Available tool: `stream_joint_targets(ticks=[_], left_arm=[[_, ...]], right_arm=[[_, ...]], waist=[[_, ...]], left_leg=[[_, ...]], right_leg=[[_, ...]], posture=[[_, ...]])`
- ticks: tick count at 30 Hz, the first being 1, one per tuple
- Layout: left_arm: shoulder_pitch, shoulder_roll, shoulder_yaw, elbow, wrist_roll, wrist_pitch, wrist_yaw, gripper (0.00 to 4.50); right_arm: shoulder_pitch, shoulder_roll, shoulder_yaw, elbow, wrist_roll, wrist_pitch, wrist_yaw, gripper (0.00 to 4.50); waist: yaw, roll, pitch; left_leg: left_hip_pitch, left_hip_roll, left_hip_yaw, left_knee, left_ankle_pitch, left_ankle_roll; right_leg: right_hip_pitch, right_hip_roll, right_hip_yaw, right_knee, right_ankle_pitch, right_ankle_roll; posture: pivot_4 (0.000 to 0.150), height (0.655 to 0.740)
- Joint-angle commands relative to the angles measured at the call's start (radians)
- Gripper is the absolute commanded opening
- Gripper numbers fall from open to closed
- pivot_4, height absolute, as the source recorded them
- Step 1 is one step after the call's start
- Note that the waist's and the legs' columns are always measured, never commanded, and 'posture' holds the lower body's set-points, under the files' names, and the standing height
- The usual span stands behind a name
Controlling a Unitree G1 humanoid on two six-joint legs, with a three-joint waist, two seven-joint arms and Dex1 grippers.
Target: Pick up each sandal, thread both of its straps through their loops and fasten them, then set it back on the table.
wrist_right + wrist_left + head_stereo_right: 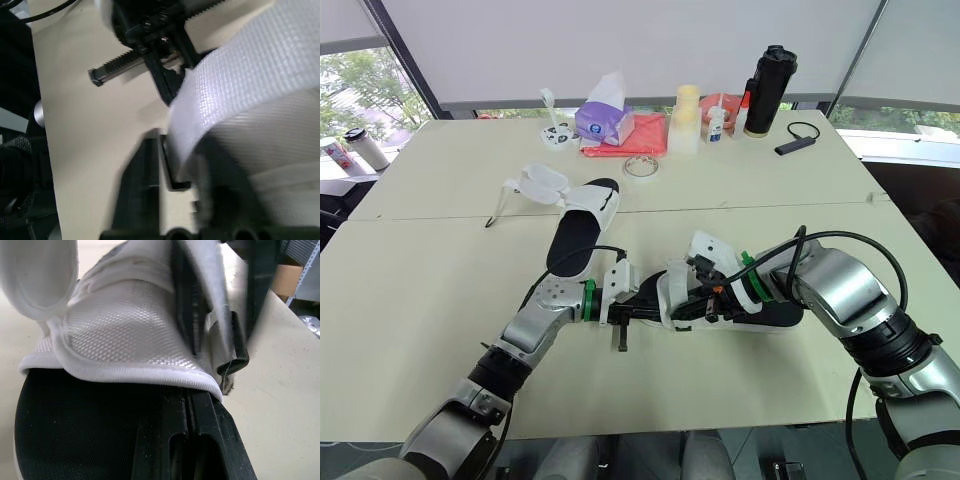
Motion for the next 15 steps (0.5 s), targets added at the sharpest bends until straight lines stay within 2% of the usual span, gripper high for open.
stream_joint_targets(ticks=[1,4,15], left_arm=[[0.008,0.001,-0.016,0.011,0.02,0.011,0.004,0.0],[0.008,0.002,-0.017,0.011,0.02,0.011,0.006,0.0],[0.005,-0.001,-0.017,0.019,0.019,0.006,0.008,0.0]], right_arm=[[-0.01,-0.07,0.023,-0.018,-0.085,-0.031,-0.005,2.86],[-0.012,-0.107,0.017,-0.046,-0.079,-0.037,0.014,4.43],[0.013,-0.229,-0.148,-0.166,0.048,0.022,0.085,4.47]], waist=[[0.0,0.0,0.0],[0.0,0.0,0.0],[0.002,0.0,0.0]], left_leg=[[0.0,0.0,0.0,0.0,0.0,0.0],[0.0,0.0,0.0,0.001,0.0,0.0],[0.0,0.0,0.0,0.001,0.0,0.0]], right_leg=[[0.0,0.0,0.0,0.0,0.0,0.0],[0.001,0.0,0.0,0.0,0.0,-0.001],[0.001,-0.001,0.0,-0.001,0.0,-0.002]], posture=[[0.15,0.74],[0.15,0.74],[0.15,0.74]])
